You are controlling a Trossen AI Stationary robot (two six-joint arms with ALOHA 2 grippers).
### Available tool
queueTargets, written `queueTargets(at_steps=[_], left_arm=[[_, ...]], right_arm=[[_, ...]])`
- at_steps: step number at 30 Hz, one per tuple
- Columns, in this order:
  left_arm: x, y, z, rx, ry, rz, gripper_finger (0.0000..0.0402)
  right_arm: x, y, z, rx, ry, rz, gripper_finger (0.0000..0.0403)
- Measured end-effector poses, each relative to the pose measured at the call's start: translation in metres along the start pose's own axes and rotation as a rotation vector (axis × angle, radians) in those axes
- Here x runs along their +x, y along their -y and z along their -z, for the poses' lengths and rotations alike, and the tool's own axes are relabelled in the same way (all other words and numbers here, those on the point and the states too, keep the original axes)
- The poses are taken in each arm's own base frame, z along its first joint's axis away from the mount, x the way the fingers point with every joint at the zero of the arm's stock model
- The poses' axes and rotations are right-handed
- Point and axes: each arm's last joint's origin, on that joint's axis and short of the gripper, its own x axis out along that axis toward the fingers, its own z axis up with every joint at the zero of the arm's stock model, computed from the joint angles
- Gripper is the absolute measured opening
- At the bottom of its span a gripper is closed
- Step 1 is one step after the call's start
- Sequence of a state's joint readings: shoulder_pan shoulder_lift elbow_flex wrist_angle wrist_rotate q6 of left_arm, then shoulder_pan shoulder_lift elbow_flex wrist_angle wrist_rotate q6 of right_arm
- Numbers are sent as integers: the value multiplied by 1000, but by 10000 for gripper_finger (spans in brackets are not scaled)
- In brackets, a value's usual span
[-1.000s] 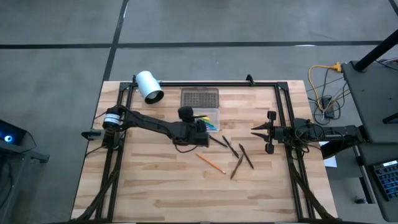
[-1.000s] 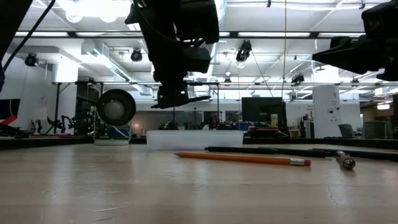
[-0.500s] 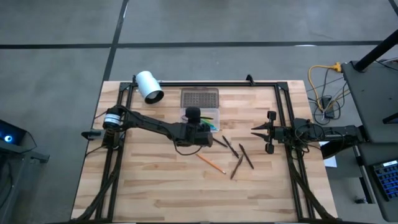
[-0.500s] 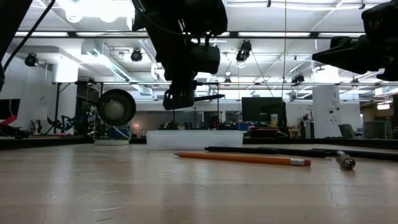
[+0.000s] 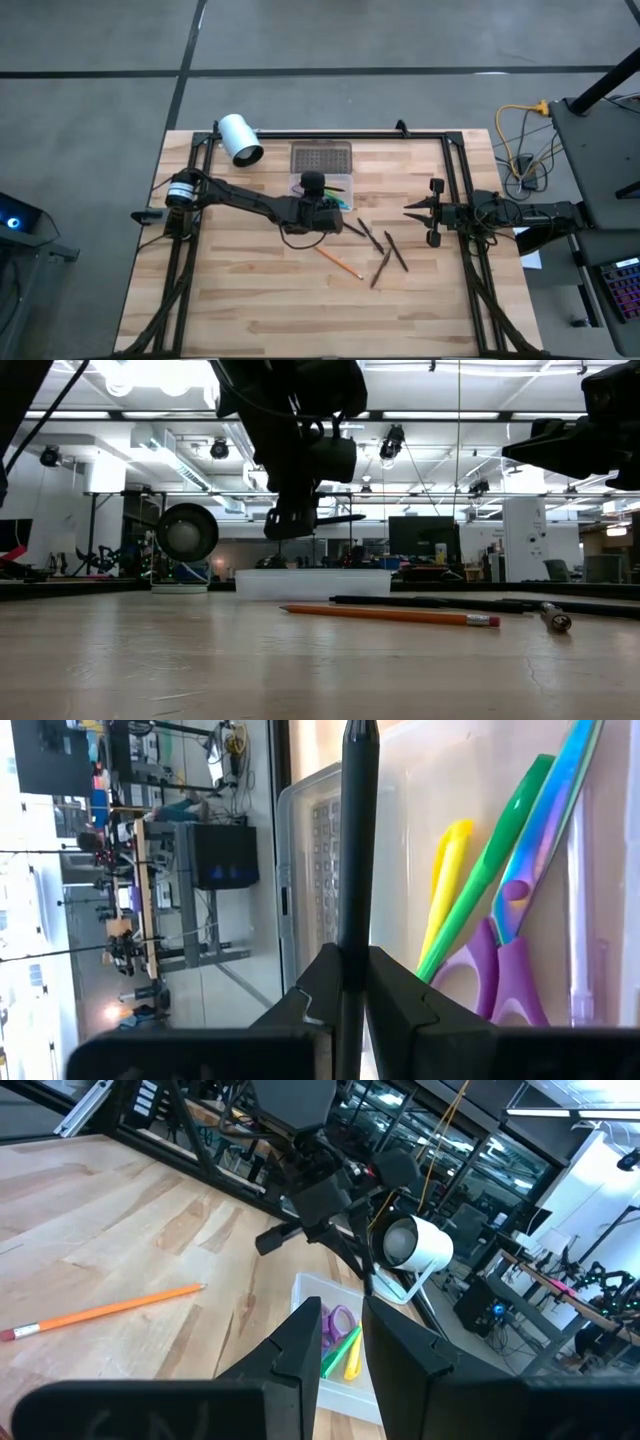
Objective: Pick & place school supplies into a supply box
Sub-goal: Put the black pen into the supply box
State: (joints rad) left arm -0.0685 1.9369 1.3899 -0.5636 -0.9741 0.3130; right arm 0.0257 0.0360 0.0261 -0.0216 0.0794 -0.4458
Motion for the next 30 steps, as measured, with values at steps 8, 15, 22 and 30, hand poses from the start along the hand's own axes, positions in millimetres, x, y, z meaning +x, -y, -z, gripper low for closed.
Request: queueTargets(at_steps=[8, 15, 22, 30], left_arm=[[2, -1, 1, -6, -4, -1, 10], [8, -4, 3, -12, -22, -3, 45], [8, -4, 3, -13, -23, -3, 59], [8, -4, 3, -13, -23, -3, 61]], right_arm=[[0, 0, 0, 0, 0, 0, 68], [0, 0, 0, 0, 0, 0, 68], [0, 0, 0, 0, 0, 0, 68], [0, 0, 0, 0, 0, 0, 68]])
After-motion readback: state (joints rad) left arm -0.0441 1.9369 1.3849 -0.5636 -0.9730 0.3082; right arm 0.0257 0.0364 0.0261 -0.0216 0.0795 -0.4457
